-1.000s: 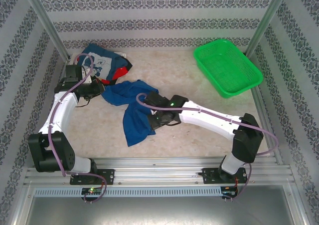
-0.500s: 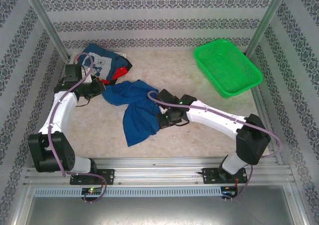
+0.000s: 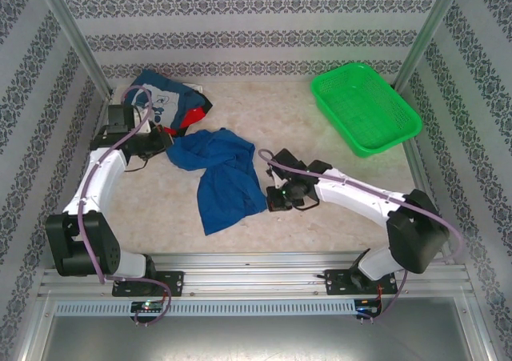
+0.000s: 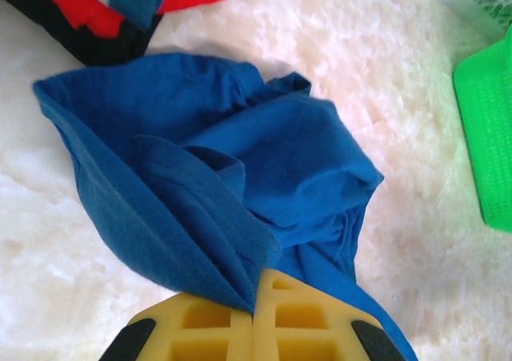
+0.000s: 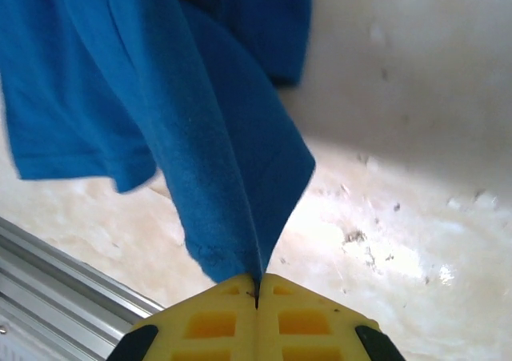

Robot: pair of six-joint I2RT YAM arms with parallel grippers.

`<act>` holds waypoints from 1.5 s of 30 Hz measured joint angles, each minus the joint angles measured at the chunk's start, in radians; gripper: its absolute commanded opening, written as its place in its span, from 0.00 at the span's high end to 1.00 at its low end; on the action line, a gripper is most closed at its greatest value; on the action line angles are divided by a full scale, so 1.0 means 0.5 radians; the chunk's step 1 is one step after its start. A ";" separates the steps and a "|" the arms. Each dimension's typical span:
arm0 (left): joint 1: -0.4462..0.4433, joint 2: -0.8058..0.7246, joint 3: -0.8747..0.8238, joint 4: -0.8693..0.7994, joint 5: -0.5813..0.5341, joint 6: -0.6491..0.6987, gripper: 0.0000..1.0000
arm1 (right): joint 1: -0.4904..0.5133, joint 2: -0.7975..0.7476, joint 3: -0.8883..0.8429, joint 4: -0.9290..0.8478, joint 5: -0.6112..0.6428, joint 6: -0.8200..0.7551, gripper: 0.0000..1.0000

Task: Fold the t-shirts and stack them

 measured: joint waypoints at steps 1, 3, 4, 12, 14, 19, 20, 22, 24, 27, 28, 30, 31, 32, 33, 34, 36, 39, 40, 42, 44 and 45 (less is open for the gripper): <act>-0.010 0.000 -0.024 0.008 0.002 0.000 1.00 | 0.000 0.021 -0.042 0.020 -0.014 0.016 1.00; -0.028 -0.005 -0.071 0.015 0.002 0.000 1.00 | 0.000 0.077 -0.108 0.047 -0.040 0.046 1.00; -0.031 -0.008 -0.089 0.019 0.001 0.000 1.00 | 0.000 0.108 -0.120 0.047 -0.045 0.052 1.00; -0.044 -0.053 -0.179 0.031 0.001 0.000 1.00 | -0.001 0.192 -0.142 0.070 -0.049 0.097 0.62; -0.044 -0.061 -0.183 0.031 0.001 0.001 1.00 | -0.002 0.179 -0.150 0.069 -0.043 0.101 0.57; -0.044 -0.070 -0.191 0.039 0.002 0.000 1.00 | 0.000 0.095 -0.155 0.070 -0.043 0.106 0.51; -0.044 -0.070 -0.191 0.039 0.002 0.001 1.00 | 0.000 0.080 -0.155 0.070 -0.043 0.106 0.49; -0.046 -0.072 -0.196 0.045 0.002 0.001 1.00 | 0.005 0.064 -0.150 0.068 -0.041 0.103 0.45; -0.046 -0.076 -0.206 0.046 0.002 0.001 1.00 | 0.032 0.065 -0.129 0.052 -0.027 0.101 0.44; -0.046 -0.082 -0.213 0.046 0.001 0.000 1.00 | 0.104 0.074 -0.059 0.016 -0.012 0.099 0.44; -0.046 -0.085 -0.213 0.046 0.001 0.000 1.00 | 0.135 0.087 -0.025 0.002 0.003 0.095 0.44; -0.046 -0.093 -0.213 0.046 0.001 0.001 1.00 | 0.193 0.130 0.045 -0.021 0.041 0.089 0.44; -0.046 -0.100 -0.213 0.046 0.001 0.000 1.00 | 0.219 0.159 0.076 -0.037 0.067 0.087 0.45; -0.046 -0.106 -0.214 0.046 0.001 0.001 1.00 | 0.236 0.180 0.098 -0.048 0.085 0.086 0.46; -0.046 -0.113 -0.214 0.046 0.001 0.001 1.00 | 0.254 0.208 0.127 -0.074 0.116 0.082 0.47; -0.046 -0.119 -0.214 0.046 0.001 0.001 1.00 | 0.272 0.240 0.156 -0.104 0.148 0.078 0.48; -0.046 -0.127 -0.217 0.046 0.000 0.001 1.00 | 0.292 0.291 0.205 -0.161 0.211 0.060 0.49; -0.047 -0.142 -0.231 0.046 0.000 0.001 1.00 | 0.317 0.365 0.276 -0.239 0.307 0.037 0.52; -0.048 -0.147 -0.239 0.046 0.000 0.001 1.00 | 0.324 0.387 0.300 -0.264 0.337 0.034 0.52; -0.055 -0.153 -0.243 0.045 0.000 0.002 1.00 | 0.343 0.422 0.335 -0.302 0.391 0.032 0.53; -0.057 -0.162 -0.246 0.045 -0.001 0.002 1.00 | 0.360 0.450 0.353 -0.327 0.425 0.025 0.54; -0.057 -0.168 -0.249 0.045 -0.001 0.002 1.00 | 0.372 0.465 0.362 -0.341 0.439 0.020 0.54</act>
